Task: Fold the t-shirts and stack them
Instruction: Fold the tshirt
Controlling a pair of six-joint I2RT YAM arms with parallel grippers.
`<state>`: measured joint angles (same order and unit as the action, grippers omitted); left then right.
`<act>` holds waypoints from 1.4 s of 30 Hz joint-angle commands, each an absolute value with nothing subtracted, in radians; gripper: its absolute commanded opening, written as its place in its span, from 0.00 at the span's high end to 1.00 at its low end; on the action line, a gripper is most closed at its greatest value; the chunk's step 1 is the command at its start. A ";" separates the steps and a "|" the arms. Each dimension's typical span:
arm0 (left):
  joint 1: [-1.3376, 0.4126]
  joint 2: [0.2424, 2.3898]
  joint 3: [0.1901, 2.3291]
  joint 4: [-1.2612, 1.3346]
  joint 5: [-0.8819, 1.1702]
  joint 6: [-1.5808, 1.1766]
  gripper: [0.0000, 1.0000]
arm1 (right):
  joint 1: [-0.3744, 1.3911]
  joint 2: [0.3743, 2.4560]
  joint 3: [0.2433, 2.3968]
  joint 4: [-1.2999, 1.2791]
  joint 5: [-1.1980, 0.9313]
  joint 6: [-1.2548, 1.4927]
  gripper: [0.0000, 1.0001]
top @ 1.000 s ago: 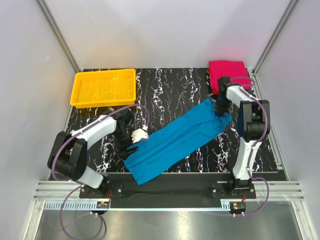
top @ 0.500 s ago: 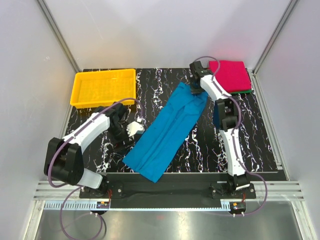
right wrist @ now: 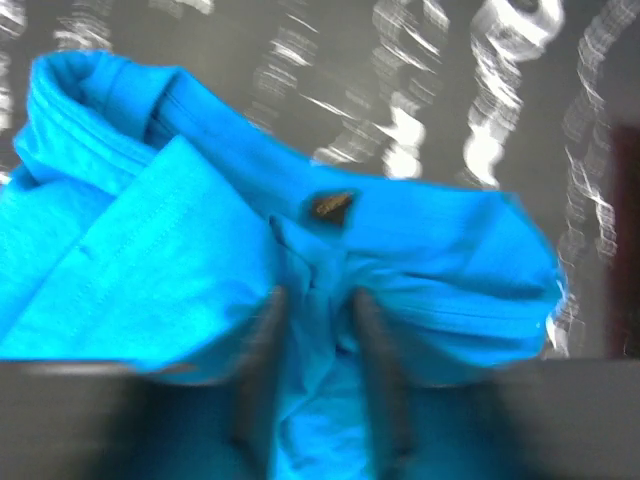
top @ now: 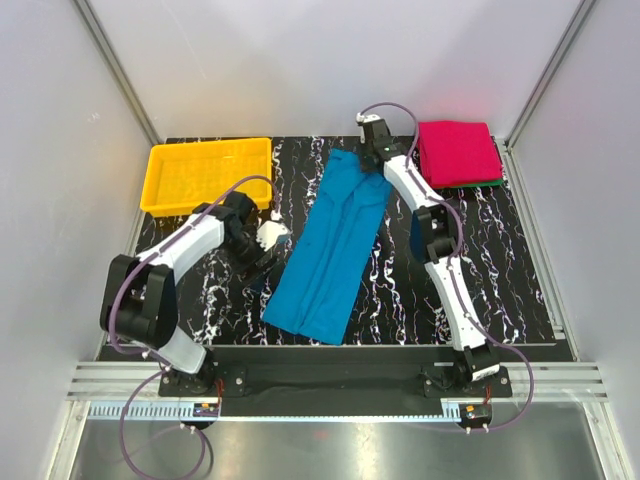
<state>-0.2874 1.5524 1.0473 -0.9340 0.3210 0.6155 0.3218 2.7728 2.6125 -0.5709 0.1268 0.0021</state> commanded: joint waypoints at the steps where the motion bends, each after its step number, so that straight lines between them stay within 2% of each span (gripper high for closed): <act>1: -0.314 1.609 1.101 -0.858 0.345 0.546 0.12 | 0.370 2.772 2.669 -0.394 0.089 -0.078 0.50; 3: -0.333 1.631 1.104 -0.850 0.344 0.538 0.12 | 0.368 2.749 2.662 -0.396 0.126 -0.090 0.34; 7: -0.351 1.652 1.106 -0.824 0.347 0.526 0.12 | 0.368 2.648 2.557 -0.348 0.193 -0.130 0.19; 11: -0.362 1.654 1.097 -0.824 0.350 0.526 0.15 | 0.359 2.571 2.551 -0.360 0.255 -0.134 0.16; 15: -0.397 1.657 1.049 -0.828 0.325 0.538 0.20 | 0.321 2.507 2.534 -0.432 0.230 0.031 0.16; 19: -0.433 1.677 1.008 -0.818 0.305 0.543 0.22 | 0.276 2.442 2.383 -0.459 0.083 0.273 0.29; 21: -0.457 1.698 0.990 -0.807 0.292 0.541 0.23 | 0.276 2.439 2.292 -0.457 0.083 0.358 0.33; 25: -0.479 1.723 0.979 -0.804 0.314 0.540 0.25 | 0.249 2.514 2.338 -0.572 0.113 0.518 0.37; 27: -0.495 1.726 0.970 -0.799 0.325 0.540 0.25 | 0.224 2.548 2.344 -0.586 0.103 0.601 0.45; 33: -0.552 1.756 0.957 -0.796 0.414 0.543 0.25 | 0.219 2.643 2.397 -0.575 0.026 0.646 0.47; 35: -0.569 1.761 0.959 -0.798 0.468 0.554 0.25 | 0.216 2.700 2.457 -0.590 -0.023 0.666 0.53; 36: -0.575 1.758 0.959 -0.796 0.486 0.564 0.25 | 0.215 2.718 2.479 -0.598 -0.041 0.689 0.58; 37: -0.580 1.756 0.962 -0.795 0.511 0.568 0.25 | 0.213 2.750 2.512 -0.600 -0.052 0.702 0.72; 38: -0.594 1.756 0.974 -0.802 0.517 0.574 0.25 | 0.212 2.763 2.522 -0.580 -0.066 0.725 0.79; 40: -0.600 1.763 0.991 -0.805 0.534 0.574 0.25 | 0.206 2.793 2.539 -0.528 -0.136 0.752 0.90; 41: -0.604 1.764 1.009 -0.805 0.540 0.578 0.25 | 0.206 2.804 2.555 -0.481 -0.158 0.764 0.98; 42: -0.607 1.769 1.018 -0.799 0.548 0.580 0.25 | 0.206 2.819 2.580 -0.477 -0.164 0.788 1.00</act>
